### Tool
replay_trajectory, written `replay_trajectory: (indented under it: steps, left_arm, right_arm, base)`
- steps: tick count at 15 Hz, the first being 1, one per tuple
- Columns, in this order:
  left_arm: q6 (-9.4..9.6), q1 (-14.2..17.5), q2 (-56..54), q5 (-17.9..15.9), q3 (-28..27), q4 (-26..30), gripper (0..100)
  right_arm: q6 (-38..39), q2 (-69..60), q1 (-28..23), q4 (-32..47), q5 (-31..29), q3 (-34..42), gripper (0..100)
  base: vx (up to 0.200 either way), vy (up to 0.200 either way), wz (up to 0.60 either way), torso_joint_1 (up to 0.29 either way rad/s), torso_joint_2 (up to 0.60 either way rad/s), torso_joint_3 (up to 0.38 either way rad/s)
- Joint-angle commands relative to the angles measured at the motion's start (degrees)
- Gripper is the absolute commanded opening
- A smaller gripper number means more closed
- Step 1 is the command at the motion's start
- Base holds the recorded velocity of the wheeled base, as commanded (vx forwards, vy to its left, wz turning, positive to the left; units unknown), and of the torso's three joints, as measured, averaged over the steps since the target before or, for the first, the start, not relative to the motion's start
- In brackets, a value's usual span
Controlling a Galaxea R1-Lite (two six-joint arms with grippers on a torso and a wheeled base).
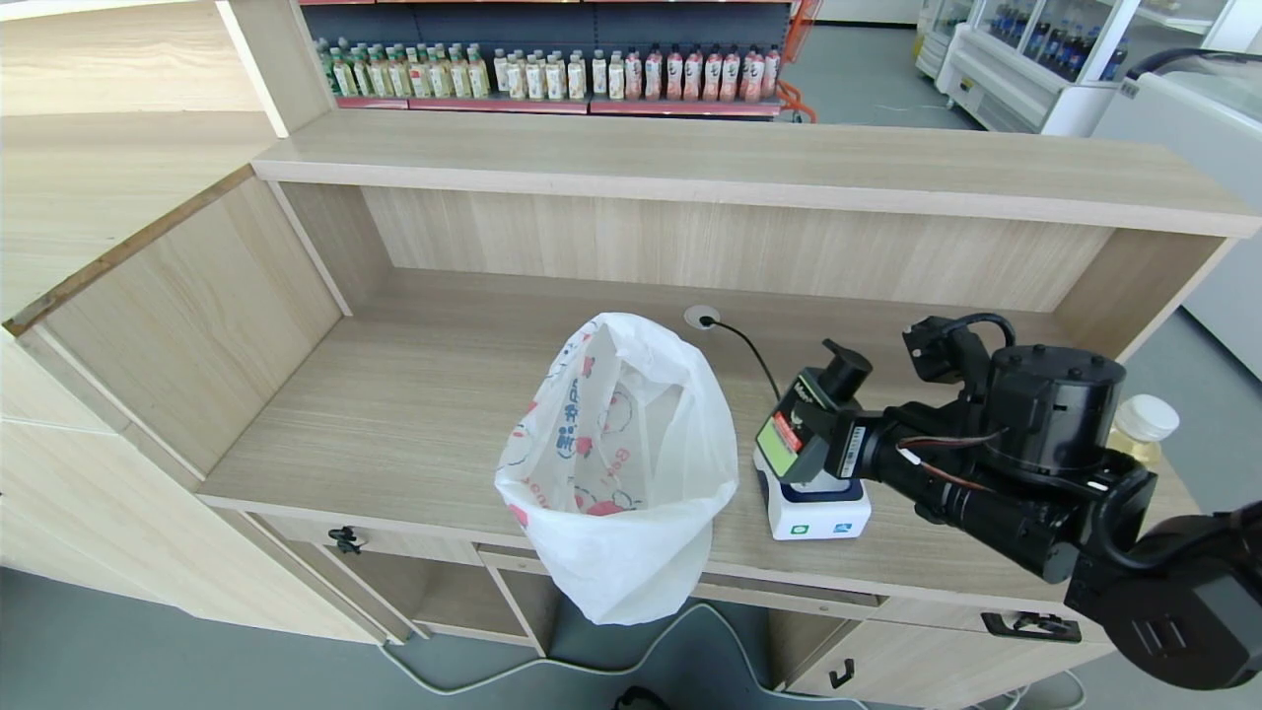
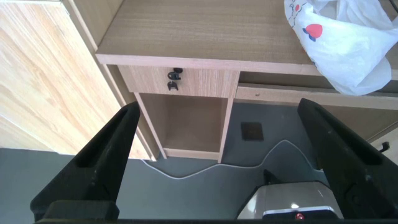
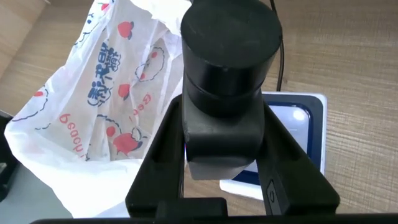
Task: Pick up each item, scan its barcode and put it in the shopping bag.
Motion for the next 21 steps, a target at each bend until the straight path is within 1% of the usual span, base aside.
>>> replay_trajectory:
  steps: [1, 8, 21]
  left_arm:
    - [0.01, 0.0, 0.09, 0.0, 0.0, 0.0, 100]
    - [0.01, 0.0, 0.09, 0.0, 0.0, 0.0, 100]
    - [-0.08, 0.0, 0.0, 0.0, 0.0, 0.0, 100]
  right_arm:
    - [0.06, -0.74, -0.03, -0.02, 0.03, 0.13, 0]
    - [0.06, -0.82, -1.79, 0.33, -0.06, 0.22, 0]
    - [2.16, -0.74, -2.94, -0.2, 0.47, 1.45, 0]
  base:
    - [0.0, 0.0, 0.0, 0.0, 0.0, 0.0]
    - [0.0, 0.0, 0.0, 0.0, 0.0, 0.0]
    - [0.0, 0.0, 0.0, 0.0, 0.0, 0.0]
